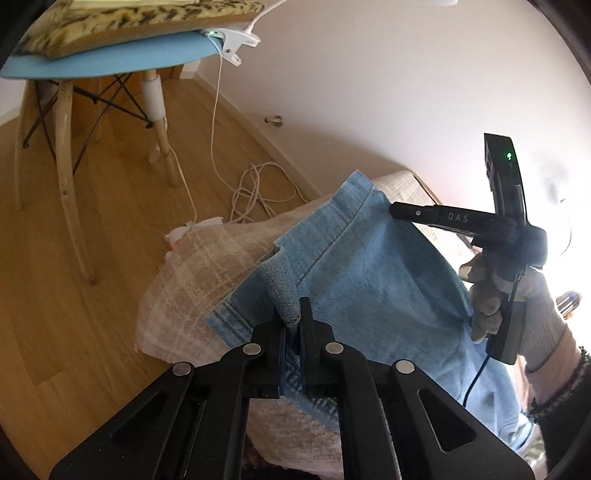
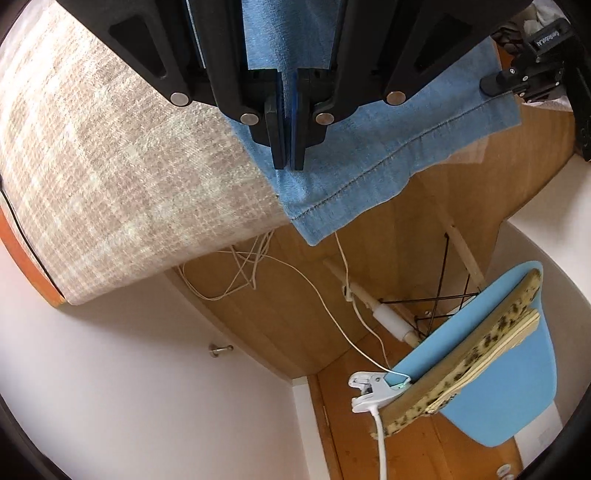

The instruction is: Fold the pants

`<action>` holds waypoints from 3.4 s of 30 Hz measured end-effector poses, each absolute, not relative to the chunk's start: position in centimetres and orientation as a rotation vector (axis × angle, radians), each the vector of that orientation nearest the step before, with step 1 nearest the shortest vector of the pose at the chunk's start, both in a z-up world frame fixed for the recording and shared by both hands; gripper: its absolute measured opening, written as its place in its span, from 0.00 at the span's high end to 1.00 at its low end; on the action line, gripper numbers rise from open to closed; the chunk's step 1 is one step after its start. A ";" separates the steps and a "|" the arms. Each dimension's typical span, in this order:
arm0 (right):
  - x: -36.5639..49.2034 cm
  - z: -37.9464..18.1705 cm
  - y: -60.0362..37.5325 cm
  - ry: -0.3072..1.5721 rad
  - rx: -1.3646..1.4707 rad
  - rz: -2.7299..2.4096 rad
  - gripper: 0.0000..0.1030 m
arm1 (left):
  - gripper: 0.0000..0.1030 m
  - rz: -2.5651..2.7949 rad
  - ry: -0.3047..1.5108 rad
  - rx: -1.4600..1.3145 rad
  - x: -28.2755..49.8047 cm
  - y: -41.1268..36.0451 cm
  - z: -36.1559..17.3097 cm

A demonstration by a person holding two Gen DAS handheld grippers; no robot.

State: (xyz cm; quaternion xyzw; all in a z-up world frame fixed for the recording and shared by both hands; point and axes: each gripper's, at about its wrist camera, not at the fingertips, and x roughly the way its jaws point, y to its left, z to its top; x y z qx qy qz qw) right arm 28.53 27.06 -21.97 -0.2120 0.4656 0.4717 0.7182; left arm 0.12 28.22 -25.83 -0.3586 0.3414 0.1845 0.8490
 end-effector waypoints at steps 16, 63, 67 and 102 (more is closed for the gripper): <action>24.0 -11.6 12.5 0.848 -0.265 0.930 0.35 | 0.51 0.341 0.693 -0.661 -0.7 25.1 -19.8; 1.5 -7.2 -52.7 0.723 0.374 -0.157 0.23 | 0.36 -0.788 1.068 -0.065 18.7 -31.3 -14.2; 0.5 -7.6 -54.9 0.713 0.405 -0.179 0.23 | 0.36 -0.760 1.113 -0.060 21.1 -34.4 -16.0; 8.6 -10.5 -62.3 0.713 0.716 0.103 0.18 | 0.97 -1.014 0.946 0.355 11.2 -42.6 -17.2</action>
